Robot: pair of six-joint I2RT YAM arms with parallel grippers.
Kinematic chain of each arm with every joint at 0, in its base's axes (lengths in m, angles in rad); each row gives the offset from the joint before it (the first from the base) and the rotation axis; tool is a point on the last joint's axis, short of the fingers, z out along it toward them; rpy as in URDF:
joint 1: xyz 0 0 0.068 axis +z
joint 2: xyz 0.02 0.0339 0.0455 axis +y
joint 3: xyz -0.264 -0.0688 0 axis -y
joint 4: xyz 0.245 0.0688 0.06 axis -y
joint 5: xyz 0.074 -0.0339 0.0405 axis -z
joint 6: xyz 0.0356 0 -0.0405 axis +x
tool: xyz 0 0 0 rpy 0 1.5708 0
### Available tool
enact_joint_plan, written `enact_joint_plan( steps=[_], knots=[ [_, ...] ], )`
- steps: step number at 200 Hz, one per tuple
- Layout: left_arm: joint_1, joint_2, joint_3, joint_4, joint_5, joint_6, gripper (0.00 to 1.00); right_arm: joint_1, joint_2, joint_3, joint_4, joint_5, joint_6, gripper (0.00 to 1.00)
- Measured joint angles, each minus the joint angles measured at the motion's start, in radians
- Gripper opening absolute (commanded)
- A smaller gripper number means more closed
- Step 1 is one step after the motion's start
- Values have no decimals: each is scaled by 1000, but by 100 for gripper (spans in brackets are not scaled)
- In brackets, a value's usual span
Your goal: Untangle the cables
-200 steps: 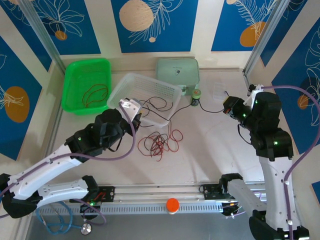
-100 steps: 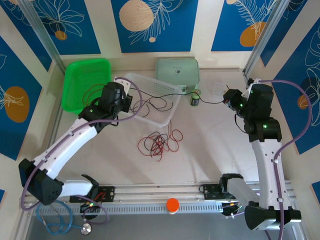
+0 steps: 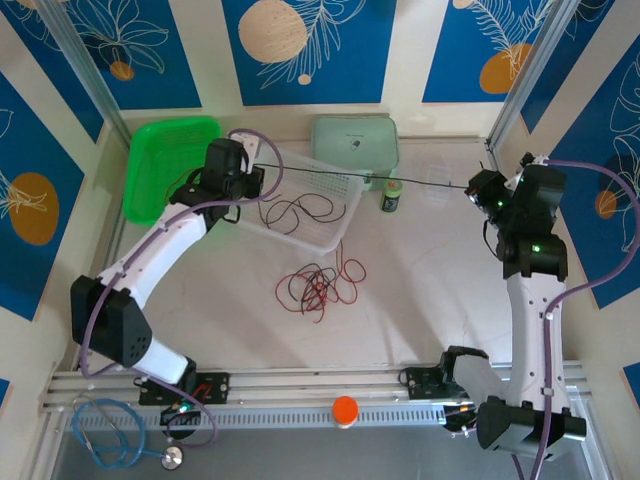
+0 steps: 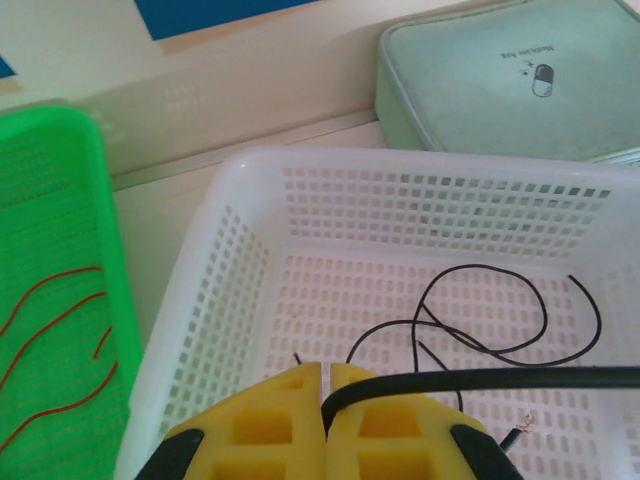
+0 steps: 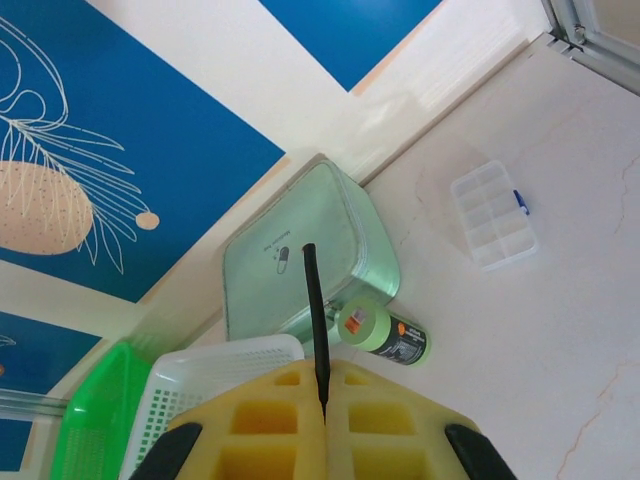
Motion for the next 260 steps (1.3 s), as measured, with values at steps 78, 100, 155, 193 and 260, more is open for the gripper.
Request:
enact_joint_plan(
  steps=[78,100,155,193,260],
  knots=[
    [41,107,4,50,32,-53,0,188,144,24,98,-17,-47,0],
    [48,156,4,53,24,-77,0,348,267,78,125,-6,-88,0],
    [49,307,19,84,57,-155,19,605,645,304,163,-8,-172,0],
    [48,334,21,95,95,-198,55,676,858,422,146,-18,-180,0],
    [34,252,87,21,107,-174,76,703,1112,566,73,-57,-158,40]
  ],
)
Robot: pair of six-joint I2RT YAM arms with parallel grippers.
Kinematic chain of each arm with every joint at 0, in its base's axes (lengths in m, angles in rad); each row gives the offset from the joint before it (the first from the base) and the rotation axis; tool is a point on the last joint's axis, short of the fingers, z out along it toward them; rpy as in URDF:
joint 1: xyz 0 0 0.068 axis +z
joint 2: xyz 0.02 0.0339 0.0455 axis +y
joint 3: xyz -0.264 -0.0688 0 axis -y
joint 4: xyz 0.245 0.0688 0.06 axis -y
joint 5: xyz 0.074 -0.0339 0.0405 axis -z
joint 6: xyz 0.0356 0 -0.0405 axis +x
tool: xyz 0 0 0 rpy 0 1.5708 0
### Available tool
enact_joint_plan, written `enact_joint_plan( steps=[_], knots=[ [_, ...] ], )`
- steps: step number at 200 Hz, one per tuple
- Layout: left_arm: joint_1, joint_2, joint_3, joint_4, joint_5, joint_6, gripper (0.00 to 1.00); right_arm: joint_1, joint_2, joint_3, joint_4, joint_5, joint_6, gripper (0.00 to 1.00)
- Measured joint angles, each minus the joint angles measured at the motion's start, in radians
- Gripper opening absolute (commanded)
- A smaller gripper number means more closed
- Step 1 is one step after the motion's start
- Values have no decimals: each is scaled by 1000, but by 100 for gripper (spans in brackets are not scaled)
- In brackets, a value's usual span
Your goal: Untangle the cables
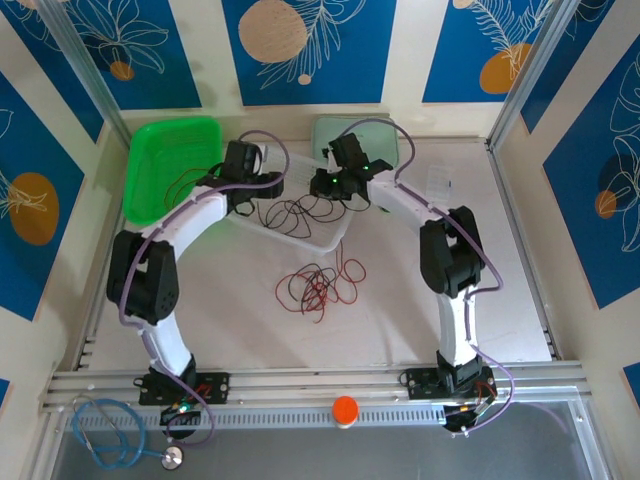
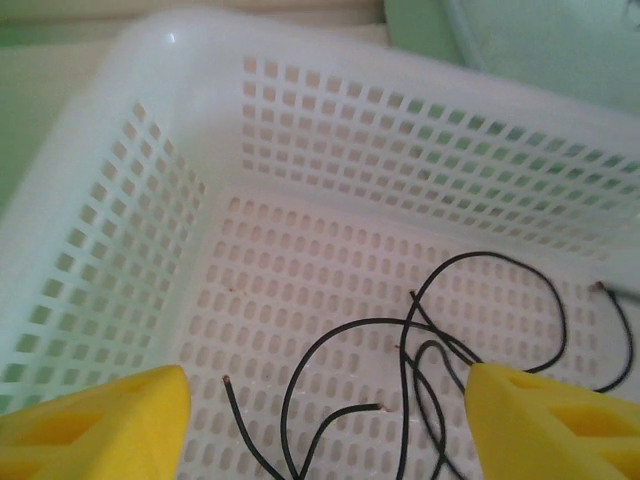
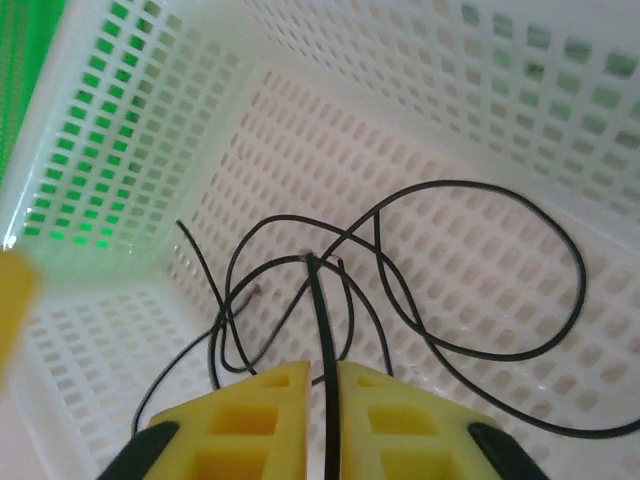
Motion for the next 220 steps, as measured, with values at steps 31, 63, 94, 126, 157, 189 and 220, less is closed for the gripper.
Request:
enact_joint_plan(
  steps=[31,63,94,126,157,189,220],
  knots=[
    [-26,-138,31,-74,-13,31,81,30,25,68,-64,2,-16,59],
    [-116,-306,31,-179,-38,51,79,59,-4,90,-116,30,-33,64],
    [-244,-438,-48,-260,-43,45,72,81,-133,49,-169,75,-46,63],
    [-335,-531,-241,-288,56,6,64,98,-402,-110,-184,113,-47,58],
    [-360,-551,-444,-253,188,-52,61,104,-663,-313,-197,119,-27,52],
    [-399,-544,-570,-156,283,-103,60,106,-822,-485,-225,115,13,47],
    [-424,-515,-615,-65,318,-135,56,111,-897,-589,-243,113,52,45]
  ],
)
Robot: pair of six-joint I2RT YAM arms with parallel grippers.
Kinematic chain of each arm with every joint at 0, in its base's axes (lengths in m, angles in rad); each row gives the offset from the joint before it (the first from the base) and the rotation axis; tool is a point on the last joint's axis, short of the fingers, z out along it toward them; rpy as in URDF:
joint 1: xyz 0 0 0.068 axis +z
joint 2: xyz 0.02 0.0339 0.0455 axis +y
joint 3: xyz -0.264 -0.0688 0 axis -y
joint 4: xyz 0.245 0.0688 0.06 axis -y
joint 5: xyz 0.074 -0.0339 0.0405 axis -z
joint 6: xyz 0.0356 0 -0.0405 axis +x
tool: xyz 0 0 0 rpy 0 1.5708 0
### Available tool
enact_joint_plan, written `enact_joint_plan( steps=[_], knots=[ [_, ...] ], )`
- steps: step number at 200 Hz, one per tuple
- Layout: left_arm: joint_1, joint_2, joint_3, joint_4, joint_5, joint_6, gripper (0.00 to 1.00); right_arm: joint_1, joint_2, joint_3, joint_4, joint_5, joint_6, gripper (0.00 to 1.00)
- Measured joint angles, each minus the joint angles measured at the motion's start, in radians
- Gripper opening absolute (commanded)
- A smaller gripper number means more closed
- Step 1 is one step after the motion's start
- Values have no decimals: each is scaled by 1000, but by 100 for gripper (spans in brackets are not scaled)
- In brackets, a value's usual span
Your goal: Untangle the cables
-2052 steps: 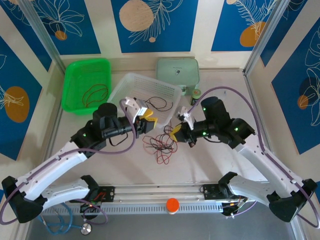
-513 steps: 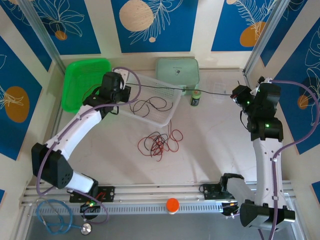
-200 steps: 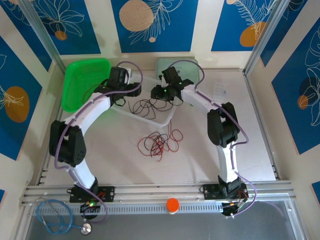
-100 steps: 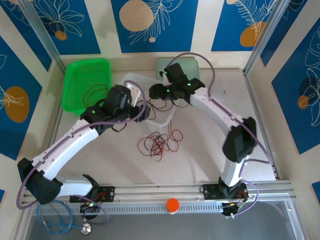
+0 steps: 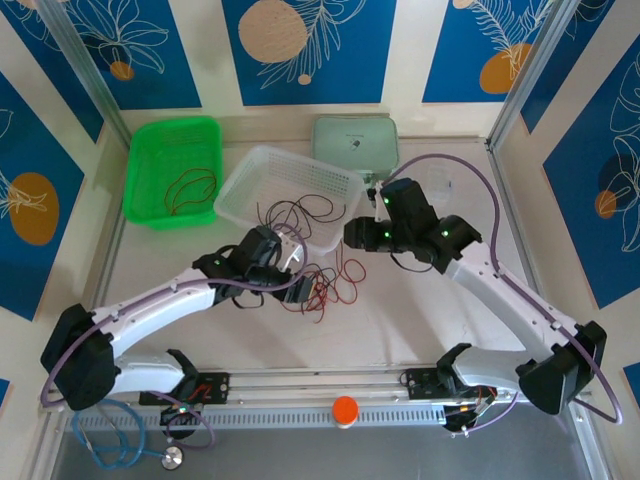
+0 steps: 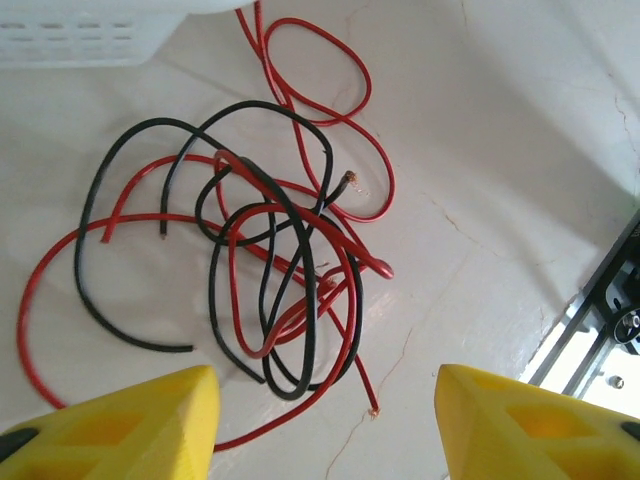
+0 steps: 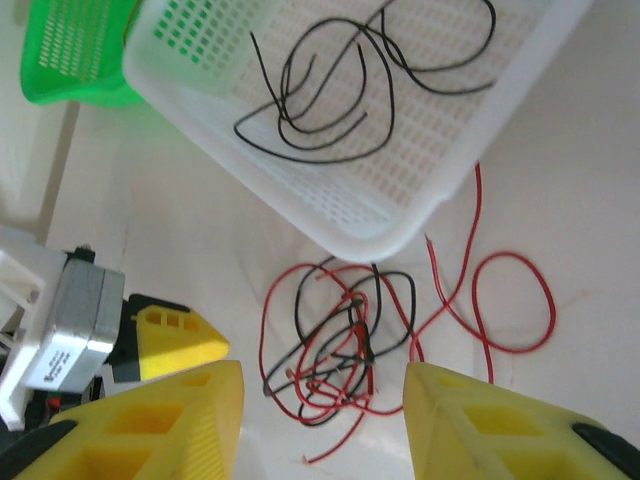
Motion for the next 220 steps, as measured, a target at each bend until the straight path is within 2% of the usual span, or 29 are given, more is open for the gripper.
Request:
enact_joint_plan(
  steps=[34,83,136,195,220],
  knots=[
    [-16,31,-35,43,-22,-9,49,3,-39,-35,-6,0,31,42],
    [-21,48,-51,86,-80,1,29,6,-43,-44,-5,-2,49,38],
    [-24,74,-51,135,-82,2,23,19,-51,-87,-3,-10,73,36],
    [-27,88,-51,146,-94,10,0,40,-56,-95,24,-19,89,33],
    [-27,56,-48,135,-102,8,0,74,-53,-119,49,-27,101,35]
  ],
)
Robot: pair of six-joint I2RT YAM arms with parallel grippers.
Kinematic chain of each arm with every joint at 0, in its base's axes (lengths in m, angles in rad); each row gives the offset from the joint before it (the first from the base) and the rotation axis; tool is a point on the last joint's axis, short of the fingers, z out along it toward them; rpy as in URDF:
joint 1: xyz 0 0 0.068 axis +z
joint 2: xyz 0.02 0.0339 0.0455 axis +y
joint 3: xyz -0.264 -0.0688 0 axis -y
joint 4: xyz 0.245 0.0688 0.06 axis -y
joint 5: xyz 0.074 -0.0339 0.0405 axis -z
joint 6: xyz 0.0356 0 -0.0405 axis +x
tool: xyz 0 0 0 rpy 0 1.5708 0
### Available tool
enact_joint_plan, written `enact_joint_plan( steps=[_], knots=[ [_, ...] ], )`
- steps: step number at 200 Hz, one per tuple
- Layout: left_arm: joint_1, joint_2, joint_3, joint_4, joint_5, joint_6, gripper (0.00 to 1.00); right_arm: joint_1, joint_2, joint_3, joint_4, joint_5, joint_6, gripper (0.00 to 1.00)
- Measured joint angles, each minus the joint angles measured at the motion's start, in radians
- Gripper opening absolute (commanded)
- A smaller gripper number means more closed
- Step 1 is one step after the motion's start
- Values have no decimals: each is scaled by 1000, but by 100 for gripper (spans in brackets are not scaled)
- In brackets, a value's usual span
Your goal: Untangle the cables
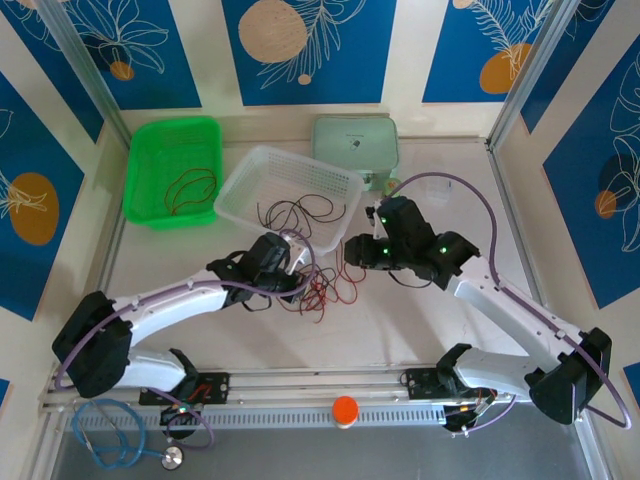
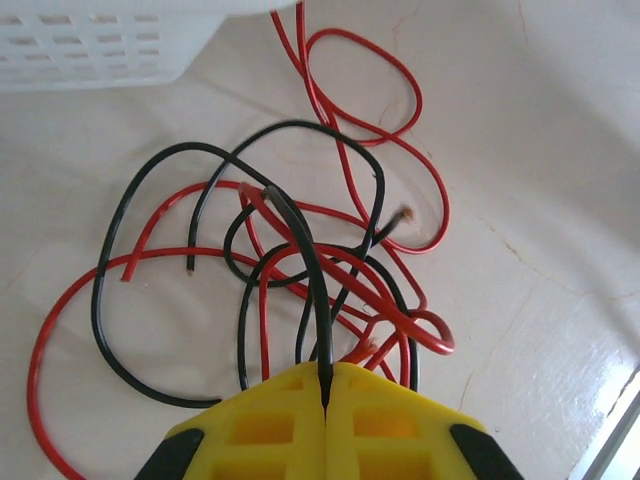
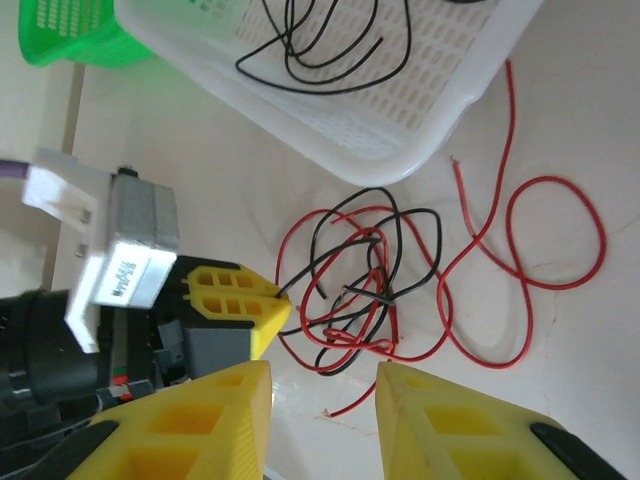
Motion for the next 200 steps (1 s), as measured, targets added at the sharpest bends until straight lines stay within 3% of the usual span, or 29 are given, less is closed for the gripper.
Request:
enact_joint_plan(
  steps=[30,67,151,200],
  knots=[
    [0,-87,24,-31,0,-3,0,71,43,-35,57,-13,10,42],
    [-1,-182,42,-46,-8,-11,0,159,149,-91,144,-24,-8,43],
    [-4,-188,47,-80,-44,-29,0,233,343,-117,294,18,-63,42],
    [-4,-195,85,-117,-74,-29,0,238,390,-126,342,108,-98,0]
  ],
)
